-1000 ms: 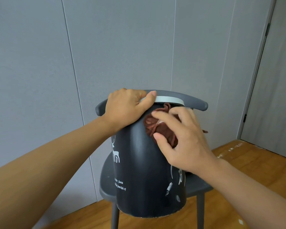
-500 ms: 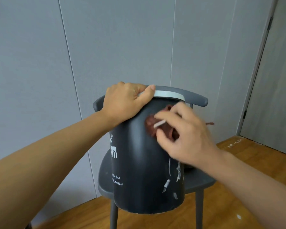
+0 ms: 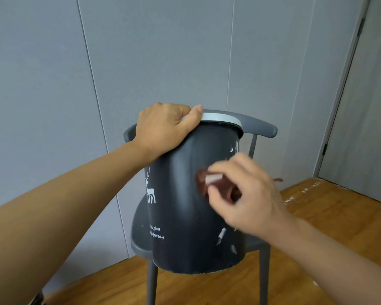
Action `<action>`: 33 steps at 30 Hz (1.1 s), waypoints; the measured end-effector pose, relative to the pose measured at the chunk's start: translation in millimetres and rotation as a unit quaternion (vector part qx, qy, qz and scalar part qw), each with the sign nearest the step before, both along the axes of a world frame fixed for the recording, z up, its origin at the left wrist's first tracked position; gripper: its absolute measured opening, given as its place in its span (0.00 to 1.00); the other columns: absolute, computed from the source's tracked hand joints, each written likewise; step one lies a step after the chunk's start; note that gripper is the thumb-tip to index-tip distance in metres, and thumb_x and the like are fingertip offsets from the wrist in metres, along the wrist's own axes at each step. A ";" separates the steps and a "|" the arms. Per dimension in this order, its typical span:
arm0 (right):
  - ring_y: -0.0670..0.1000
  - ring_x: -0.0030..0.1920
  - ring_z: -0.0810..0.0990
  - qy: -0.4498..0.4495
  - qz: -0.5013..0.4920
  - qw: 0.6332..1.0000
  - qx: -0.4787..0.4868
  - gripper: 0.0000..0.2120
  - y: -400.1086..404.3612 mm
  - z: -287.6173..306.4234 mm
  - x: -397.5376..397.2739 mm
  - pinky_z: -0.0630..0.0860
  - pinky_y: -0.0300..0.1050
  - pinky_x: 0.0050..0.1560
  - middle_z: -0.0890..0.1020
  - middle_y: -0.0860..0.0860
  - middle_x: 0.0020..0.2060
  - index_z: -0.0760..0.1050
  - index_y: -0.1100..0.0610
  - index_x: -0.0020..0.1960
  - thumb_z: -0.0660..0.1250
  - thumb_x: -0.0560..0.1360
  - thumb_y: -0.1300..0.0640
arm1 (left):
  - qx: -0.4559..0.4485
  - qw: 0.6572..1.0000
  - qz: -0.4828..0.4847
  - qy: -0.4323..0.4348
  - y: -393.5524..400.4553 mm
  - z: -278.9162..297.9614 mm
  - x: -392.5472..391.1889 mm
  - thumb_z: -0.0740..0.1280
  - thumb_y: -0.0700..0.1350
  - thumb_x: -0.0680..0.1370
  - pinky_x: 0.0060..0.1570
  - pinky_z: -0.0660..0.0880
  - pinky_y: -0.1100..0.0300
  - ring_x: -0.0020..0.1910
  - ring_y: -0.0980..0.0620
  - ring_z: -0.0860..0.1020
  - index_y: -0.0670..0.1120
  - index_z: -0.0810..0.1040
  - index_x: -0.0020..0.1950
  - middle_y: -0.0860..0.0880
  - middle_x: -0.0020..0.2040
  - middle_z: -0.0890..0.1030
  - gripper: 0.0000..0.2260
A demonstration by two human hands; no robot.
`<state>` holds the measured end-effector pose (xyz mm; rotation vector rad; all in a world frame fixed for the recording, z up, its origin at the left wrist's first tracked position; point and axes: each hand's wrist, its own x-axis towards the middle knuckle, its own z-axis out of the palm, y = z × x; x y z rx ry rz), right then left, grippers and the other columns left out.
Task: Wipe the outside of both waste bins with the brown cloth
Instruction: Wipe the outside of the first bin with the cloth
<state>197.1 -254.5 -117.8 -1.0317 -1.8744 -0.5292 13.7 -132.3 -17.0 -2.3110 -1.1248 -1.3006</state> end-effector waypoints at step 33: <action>0.47 0.47 0.78 0.166 0.002 0.986 0.003 0.16 10.9 -1.4 0.2 0.75 0.31 0.47 0.77 0.50 0.51 0.81 0.54 0.60 0.70 0.78 0.45 | 0.062 0.991 0.077 0.095 7.0 9.9 10.6 0.57 0.64 0.80 0.32 0.57 0.54 0.34 0.42 0.70 0.46 0.61 0.34 0.49 0.28 0.69 0.25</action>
